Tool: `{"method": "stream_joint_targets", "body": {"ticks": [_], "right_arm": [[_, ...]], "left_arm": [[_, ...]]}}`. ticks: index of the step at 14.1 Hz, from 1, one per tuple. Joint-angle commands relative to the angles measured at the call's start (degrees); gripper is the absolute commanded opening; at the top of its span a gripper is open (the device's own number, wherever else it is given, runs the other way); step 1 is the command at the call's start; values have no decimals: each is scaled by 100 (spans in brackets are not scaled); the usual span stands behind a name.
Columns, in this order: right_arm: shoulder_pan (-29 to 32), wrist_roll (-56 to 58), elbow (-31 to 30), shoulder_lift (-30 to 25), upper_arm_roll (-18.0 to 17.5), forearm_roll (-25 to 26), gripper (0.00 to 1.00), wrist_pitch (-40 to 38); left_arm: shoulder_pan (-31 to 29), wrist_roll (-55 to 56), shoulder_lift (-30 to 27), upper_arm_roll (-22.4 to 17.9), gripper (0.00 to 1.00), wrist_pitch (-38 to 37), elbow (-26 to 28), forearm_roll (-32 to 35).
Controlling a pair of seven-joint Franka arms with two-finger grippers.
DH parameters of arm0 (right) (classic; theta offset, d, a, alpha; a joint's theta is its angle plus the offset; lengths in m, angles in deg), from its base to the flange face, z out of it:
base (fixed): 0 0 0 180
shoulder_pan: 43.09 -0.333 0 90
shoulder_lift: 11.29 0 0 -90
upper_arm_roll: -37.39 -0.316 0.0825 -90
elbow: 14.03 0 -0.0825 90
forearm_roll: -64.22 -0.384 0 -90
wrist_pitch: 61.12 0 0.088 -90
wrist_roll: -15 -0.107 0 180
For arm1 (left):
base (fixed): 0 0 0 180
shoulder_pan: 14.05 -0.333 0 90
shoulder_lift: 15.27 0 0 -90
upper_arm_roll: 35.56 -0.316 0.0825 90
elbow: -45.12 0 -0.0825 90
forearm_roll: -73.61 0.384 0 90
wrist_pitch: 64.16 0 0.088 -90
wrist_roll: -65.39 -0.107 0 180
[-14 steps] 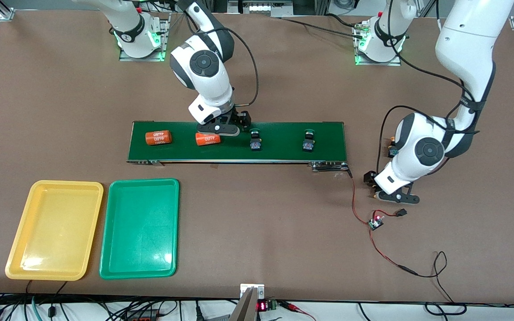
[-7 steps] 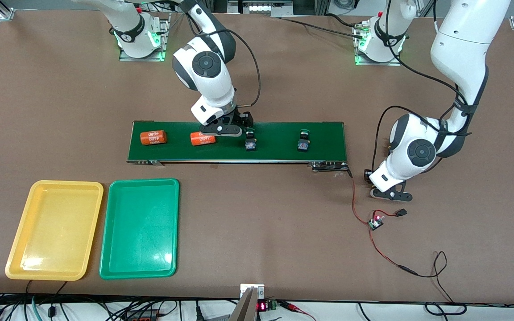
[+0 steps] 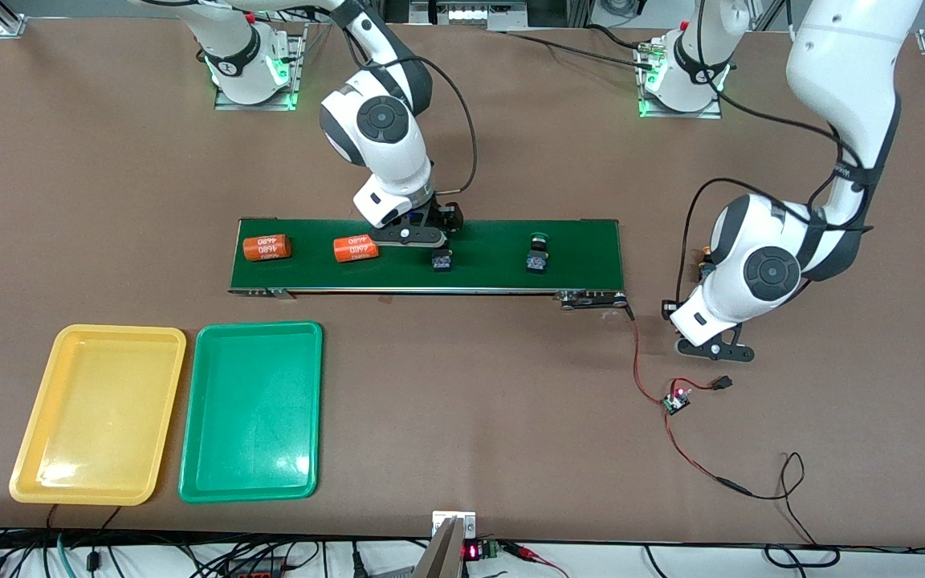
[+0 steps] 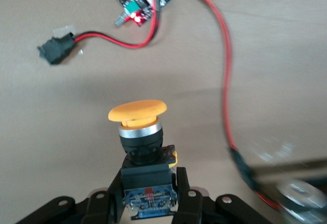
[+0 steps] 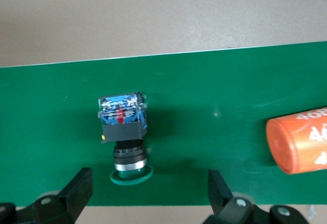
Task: Sort buttons by color to trays
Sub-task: 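Carry the button toward the green tray while the left gripper places another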
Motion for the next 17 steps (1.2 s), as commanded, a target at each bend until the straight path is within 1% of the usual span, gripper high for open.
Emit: {"method": "stream_joint_targets", "body": {"ticks": [1,3,4,5,6,7,9,10,12,13,14,15,16,17], "right_arm": [[-103,-133,153,255,59,168,100,201],[-103,-107,153,395,59,177,99,437],[-103,-72,153,431,68,194,94,500],[-103,-63,145,440,68,273,87,500],[-103,-63,136,440,68,361,77,500],[-103,-63,127,440,68,431,59,500],[-103,-54,110,440,68,432,31,500],[-103,-54,109,440,68,432,19,483],[-86,7,109,370,120,432,1,456],[-86,112,109,282,216,432,0,439],[-68,208,109,125,304,432,0,300],[-59,279,144,-25,444,423,0,46],[-33,349,162,-183,559,423,0,-200],[45,515,162,-315,673,423,0,-386]], "left_arm": [[30,830,-286,487,7,-968,-215,-325],[47,1717,-313,1022,8,-1093,-154,-493],[56,2165,-304,1312,8,-1084,-110,-493],[73,2466,-287,1463,8,-1067,-66,-493],[108,2556,-261,1560,8,-1014,13,-485],[161,2557,-234,1613,8,-875,92,-485],[161,2531,-225,1614,8,-602,320,-432],[161,2522,-225,1614,8,-496,408,-423],[161,2522,-216,1614,8,-381,540,-423],[161,2530,-199,1614,15,-364,584,-423],[170,2556,-164,1614,26,-363,602,-423],[170,2557,-155,1614,27,-363,628,-423],[162,2557,-164,1614,30,-372,646,-423],[161,2565,-164,1614,42,-381,646,-423]]}}
